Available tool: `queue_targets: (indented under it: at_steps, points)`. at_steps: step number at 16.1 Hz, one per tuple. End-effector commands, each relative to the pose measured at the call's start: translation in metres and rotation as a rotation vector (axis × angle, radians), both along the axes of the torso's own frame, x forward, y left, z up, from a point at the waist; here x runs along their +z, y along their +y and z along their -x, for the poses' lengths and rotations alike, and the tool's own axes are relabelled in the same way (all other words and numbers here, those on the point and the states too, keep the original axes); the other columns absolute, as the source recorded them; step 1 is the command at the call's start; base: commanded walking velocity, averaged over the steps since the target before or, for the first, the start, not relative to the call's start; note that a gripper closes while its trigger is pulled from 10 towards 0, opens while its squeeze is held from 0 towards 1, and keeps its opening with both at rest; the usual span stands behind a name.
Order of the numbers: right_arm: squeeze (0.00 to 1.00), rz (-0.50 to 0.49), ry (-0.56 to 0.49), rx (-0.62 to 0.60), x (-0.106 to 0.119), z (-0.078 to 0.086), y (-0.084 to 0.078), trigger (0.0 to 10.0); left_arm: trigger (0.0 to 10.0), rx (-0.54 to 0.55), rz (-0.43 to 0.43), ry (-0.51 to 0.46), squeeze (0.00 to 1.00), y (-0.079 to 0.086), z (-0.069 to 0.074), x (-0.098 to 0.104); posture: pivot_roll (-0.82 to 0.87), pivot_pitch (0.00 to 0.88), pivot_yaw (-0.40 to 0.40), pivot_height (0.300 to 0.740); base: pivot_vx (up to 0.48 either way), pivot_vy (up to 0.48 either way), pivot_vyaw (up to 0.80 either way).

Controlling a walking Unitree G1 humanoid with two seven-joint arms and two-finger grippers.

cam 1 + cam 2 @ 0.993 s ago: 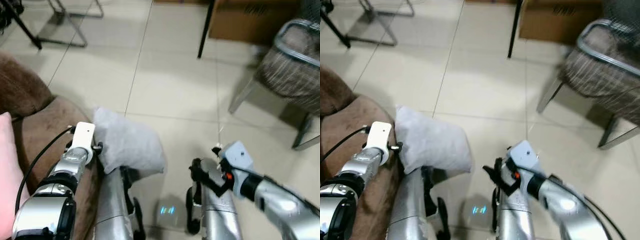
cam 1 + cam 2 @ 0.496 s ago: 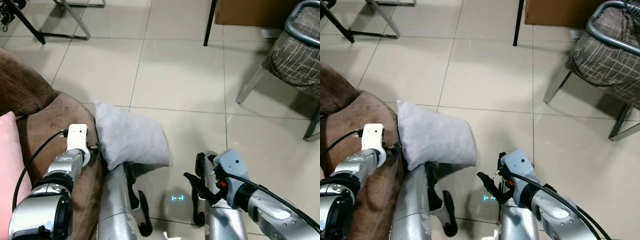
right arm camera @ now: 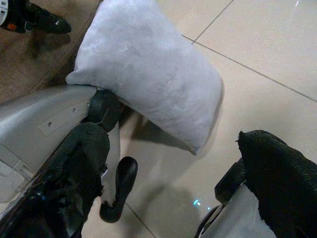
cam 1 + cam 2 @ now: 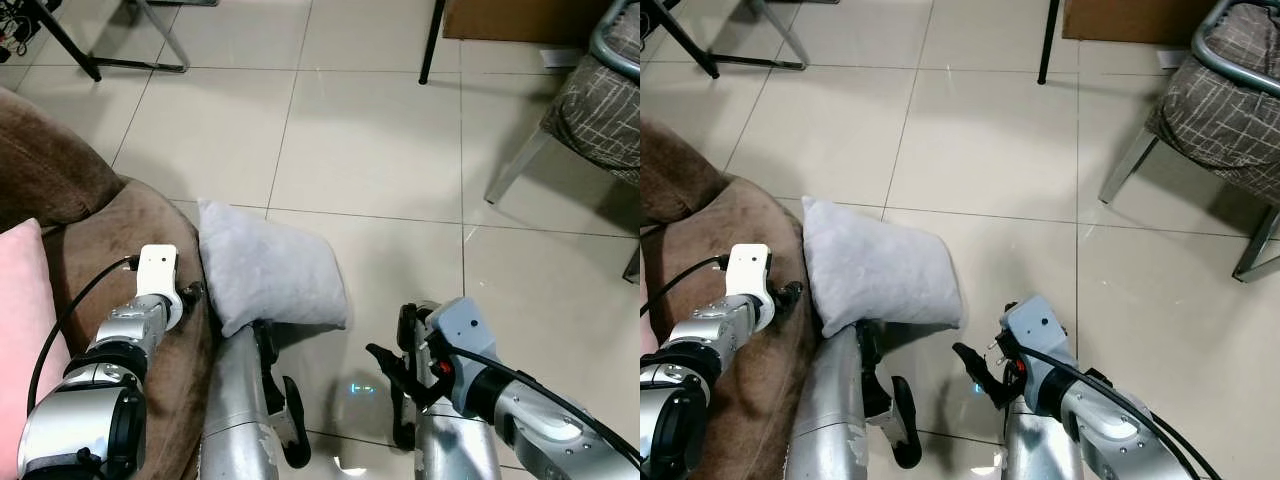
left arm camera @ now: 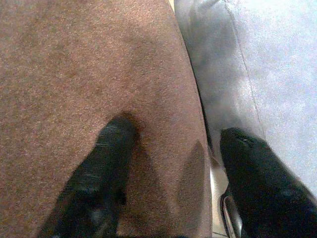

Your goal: Move the pillow to the sofa from floor

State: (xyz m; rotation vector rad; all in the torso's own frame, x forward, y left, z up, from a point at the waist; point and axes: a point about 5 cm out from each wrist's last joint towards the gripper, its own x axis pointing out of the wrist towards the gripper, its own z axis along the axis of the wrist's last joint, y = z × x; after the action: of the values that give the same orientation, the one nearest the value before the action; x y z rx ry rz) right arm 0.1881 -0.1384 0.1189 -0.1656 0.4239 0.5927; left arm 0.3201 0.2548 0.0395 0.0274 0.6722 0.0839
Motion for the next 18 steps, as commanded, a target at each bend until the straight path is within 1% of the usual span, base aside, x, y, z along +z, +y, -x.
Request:
queue_targets:
  at_steps: [1, 5, 13, 16, 17, 18]
  points:
    - [0.00, -0.006, 0.022, 0.000, -0.004, 0.003, 0.001, 10.0, 0.0, 0.005, 0.037, 0.094, 0.00, 0.000, 0.017, -0.019, -0.05, 0.315, 0.149, 0.552, 0.000, 0.000, 0.00]
    - [0.00, -0.001, 0.023, -0.001, -0.005, 0.002, 0.000, 10.0, 0.0, -0.008, 0.054, 0.088, 0.00, -0.002, 0.016, -0.019, -0.05, 0.309, 0.148, 0.552, 0.000, 0.000, 0.00]
    - [0.00, 0.009, 0.027, -0.005, -0.007, 0.003, 0.000, 10.0, 0.0, -0.018, 0.061, 0.087, 0.00, -0.001, 0.019, -0.021, -0.06, 0.305, 0.148, 0.552, 0.000, 0.000, 0.00]
    - [0.00, 0.014, 0.023, -0.017, -0.008, 0.001, 0.000, 10.0, 0.0, -0.036, 0.124, 0.056, 0.00, -0.006, 0.016, -0.019, -0.06, 0.284, 0.153, 0.552, 0.000, 0.000, 0.00]
    - [0.00, 0.026, 0.016, -0.048, -0.010, -0.001, -0.003, 10.0, 0.0, -0.064, 0.178, 0.012, 0.00, -0.011, 0.011, -0.014, -0.05, 0.262, 0.154, 0.552, 0.000, 0.000, 0.00]
    - [0.00, 0.030, 0.014, -0.060, -0.010, -0.002, -0.005, 10.0, 0.0, -0.074, 0.195, -0.006, 0.00, -0.014, 0.009, -0.013, -0.05, 0.258, 0.155, 0.552, 0.000, 0.000, 0.00]
